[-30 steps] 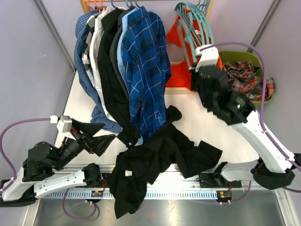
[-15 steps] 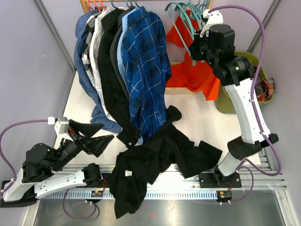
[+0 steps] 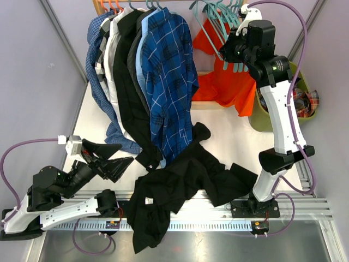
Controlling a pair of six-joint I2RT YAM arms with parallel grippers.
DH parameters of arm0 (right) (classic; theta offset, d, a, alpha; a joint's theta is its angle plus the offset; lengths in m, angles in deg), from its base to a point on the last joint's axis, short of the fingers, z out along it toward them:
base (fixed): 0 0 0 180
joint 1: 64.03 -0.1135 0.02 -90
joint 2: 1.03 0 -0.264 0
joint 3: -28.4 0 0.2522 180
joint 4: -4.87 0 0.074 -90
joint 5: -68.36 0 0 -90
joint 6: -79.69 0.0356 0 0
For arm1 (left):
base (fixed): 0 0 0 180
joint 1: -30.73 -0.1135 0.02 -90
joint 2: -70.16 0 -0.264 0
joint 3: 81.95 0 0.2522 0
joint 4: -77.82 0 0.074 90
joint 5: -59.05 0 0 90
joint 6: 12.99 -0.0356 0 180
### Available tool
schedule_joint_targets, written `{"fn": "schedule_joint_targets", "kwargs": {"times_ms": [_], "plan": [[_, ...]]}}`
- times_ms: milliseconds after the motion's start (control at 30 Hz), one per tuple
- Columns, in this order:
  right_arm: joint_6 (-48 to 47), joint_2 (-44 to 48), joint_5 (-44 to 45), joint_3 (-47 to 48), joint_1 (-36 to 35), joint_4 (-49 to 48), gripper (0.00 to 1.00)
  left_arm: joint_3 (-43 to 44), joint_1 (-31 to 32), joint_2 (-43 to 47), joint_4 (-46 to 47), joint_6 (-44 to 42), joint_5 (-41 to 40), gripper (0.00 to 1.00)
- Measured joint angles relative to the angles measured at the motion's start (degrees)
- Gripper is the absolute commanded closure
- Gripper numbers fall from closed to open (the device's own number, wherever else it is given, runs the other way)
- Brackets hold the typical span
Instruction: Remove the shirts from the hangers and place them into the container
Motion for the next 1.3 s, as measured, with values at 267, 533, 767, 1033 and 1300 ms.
{"fn": "schedule_joint_targets", "kwargs": {"times_ms": [267,533,767,1033,1300], "plan": [[1.4,-3.58,-0.28,2.62,1.55,0.98,1.0,-0.52,0.0,0.31,0.02,0.42,-0.02,0.01],[1.99,-1.38,-1.25,-6.05,1.79,-3.3,0.58,-0.52,0.0,0.31,0.04,0.5,0.02,0.01],[3.19,12.98,-3.58,-28.13,0.31,-5.46,0.3,-0.52,0.0,0.31,0.04,0.85,0.04,0.01],[6.05,39.74,-2.01,-58.82,-21.77,-12.41,0.01,-1.27,0.0,0.31,0.17,1.36,0.44,0.01],[18.1,39.28,7.58,-85.09,-45.07,-19.17,0.0,-2.45,0.0,0.28,0.13,2.43,0.83,0.01]]}}
